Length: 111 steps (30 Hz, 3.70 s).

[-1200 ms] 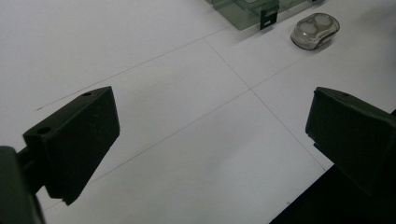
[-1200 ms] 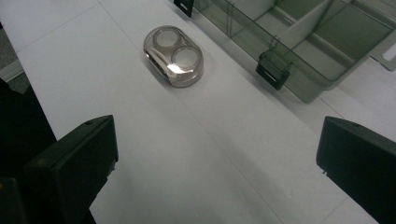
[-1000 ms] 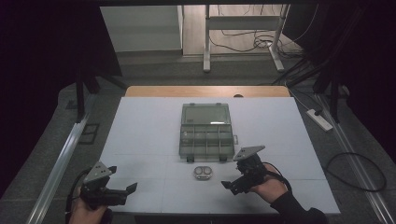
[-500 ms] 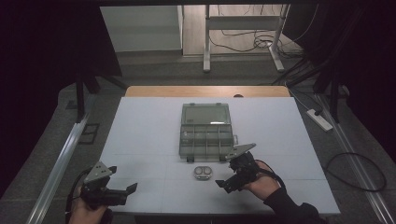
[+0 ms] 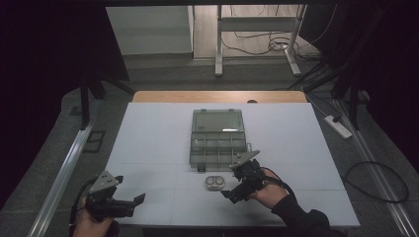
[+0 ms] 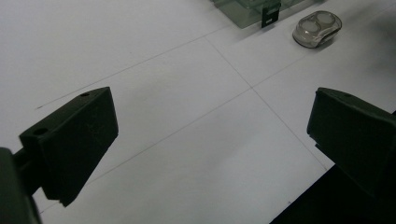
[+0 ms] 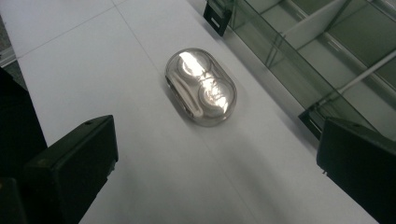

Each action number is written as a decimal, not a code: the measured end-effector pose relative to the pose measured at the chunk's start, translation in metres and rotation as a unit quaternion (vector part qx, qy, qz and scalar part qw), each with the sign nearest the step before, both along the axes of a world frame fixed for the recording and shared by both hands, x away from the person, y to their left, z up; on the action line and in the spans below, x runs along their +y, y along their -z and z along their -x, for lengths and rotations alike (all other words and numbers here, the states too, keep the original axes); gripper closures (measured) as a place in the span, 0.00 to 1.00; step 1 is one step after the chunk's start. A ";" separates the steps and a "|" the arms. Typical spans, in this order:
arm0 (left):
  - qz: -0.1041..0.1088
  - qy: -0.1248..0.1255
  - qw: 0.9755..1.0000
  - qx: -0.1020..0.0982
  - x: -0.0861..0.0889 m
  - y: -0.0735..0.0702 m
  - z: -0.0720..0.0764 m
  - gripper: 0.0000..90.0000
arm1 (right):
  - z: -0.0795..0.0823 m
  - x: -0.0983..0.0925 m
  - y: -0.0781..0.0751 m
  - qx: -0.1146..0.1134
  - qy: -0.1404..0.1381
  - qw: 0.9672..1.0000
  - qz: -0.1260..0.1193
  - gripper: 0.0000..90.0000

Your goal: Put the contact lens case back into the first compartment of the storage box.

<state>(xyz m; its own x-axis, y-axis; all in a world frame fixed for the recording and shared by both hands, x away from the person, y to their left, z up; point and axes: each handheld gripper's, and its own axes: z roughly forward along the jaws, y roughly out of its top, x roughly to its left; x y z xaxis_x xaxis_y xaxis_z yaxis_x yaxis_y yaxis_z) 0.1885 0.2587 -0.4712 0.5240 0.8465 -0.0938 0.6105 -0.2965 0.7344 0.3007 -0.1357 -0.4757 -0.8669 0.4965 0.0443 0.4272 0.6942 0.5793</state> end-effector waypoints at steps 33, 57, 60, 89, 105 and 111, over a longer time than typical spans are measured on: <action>-0.002 0.006 1.000 -0.002 -0.001 0.000 0.000 0.01 | -0.015 0.051 0.024 0.022 -0.049 0.996 0.072 0.00; -0.003 0.016 1.000 -0.002 -0.001 0.000 0.001 0.00 | -0.027 0.068 0.043 0.019 -0.072 0.990 0.119 0.06; -0.002 0.016 1.000 -0.003 -0.001 0.000 0.001 0.00 | -0.026 0.067 0.040 0.015 -0.088 0.989 0.114 0.18; -0.006 0.024 1.000 -0.003 -0.002 0.000 0.001 0.00 | -0.024 0.058 0.012 0.003 -0.084 0.994 0.067 0.55; -0.009 0.026 1.000 -0.003 -0.003 0.000 0.001 0.00 | -0.028 0.053 -0.005 0.006 -0.063 0.997 0.040 0.55; -0.011 0.028 1.000 -0.003 -0.004 0.000 0.001 0.00 | -0.034 0.053 -0.012 0.002 -0.051 0.998 0.030 0.54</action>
<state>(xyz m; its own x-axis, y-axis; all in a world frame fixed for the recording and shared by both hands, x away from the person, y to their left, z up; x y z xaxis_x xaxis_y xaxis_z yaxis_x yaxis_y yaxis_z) 0.1880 0.2550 -0.4712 0.5703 0.8183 -0.0716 0.5883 -0.3461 0.7308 0.3351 -0.0828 -0.4634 -0.9127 0.4080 0.0209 0.3554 0.7676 0.5333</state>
